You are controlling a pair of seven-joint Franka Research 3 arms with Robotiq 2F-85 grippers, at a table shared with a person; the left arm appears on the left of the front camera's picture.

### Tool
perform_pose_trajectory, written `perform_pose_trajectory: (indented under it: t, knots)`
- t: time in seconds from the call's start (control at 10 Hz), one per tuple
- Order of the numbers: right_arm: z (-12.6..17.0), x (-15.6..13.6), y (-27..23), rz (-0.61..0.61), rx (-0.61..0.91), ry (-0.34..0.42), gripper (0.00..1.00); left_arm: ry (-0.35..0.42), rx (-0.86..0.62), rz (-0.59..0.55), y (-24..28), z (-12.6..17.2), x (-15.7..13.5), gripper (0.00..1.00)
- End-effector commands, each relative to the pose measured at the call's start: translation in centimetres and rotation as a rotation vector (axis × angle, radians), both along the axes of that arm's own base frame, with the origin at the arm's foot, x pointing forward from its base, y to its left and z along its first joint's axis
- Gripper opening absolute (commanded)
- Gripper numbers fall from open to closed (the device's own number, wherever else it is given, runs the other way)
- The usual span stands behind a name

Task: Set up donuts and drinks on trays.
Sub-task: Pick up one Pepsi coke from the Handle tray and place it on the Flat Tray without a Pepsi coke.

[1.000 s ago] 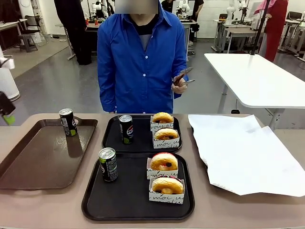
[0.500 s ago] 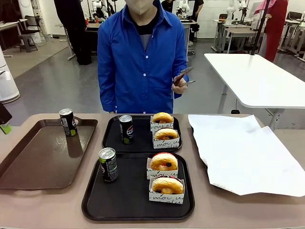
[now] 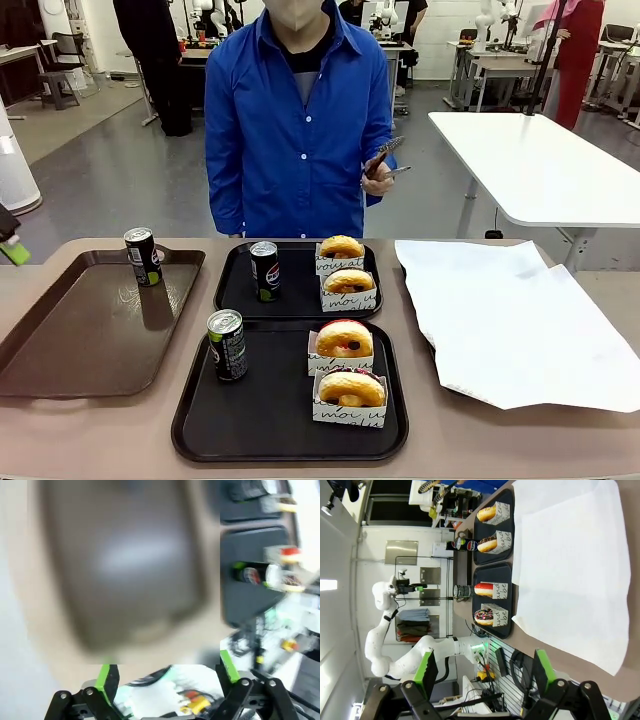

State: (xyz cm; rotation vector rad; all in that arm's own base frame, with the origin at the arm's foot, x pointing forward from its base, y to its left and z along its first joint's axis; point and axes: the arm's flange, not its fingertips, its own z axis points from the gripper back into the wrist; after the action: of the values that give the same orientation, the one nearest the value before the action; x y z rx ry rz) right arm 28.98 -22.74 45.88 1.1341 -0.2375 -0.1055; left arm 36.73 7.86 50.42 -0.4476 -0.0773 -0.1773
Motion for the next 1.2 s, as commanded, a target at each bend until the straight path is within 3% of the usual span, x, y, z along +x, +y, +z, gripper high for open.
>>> perform_pose_trajectory:
  t: [0.0, 0.3, 0.7, 1.1]
  knots:
    - [0.1, 0.1, 0.0, 0.005, 0.013, -0.017, 1.0, 0.127, -0.421, -0.064, 4.3, 0.5, 1.7, 1.0]
    - [0.1, 0.1, 0.0, 0.005, 0.013, -0.017, 1.0, 0.051, -0.689, -0.005, 9.0, -1.1, 0.7, 1.0]
    - [0.1, 0.1, 0.0, 0.005, 0.013, -0.017, 1.0, -0.067, -0.684, 0.183, 14.0, -3.8, -3.6, 1.0]
    - [0.1, 0.1, 0.0, 0.005, 0.013, -0.017, 1.0, -0.117, -0.661, 0.277, 14.8, -4.6, -4.2, 1.0]
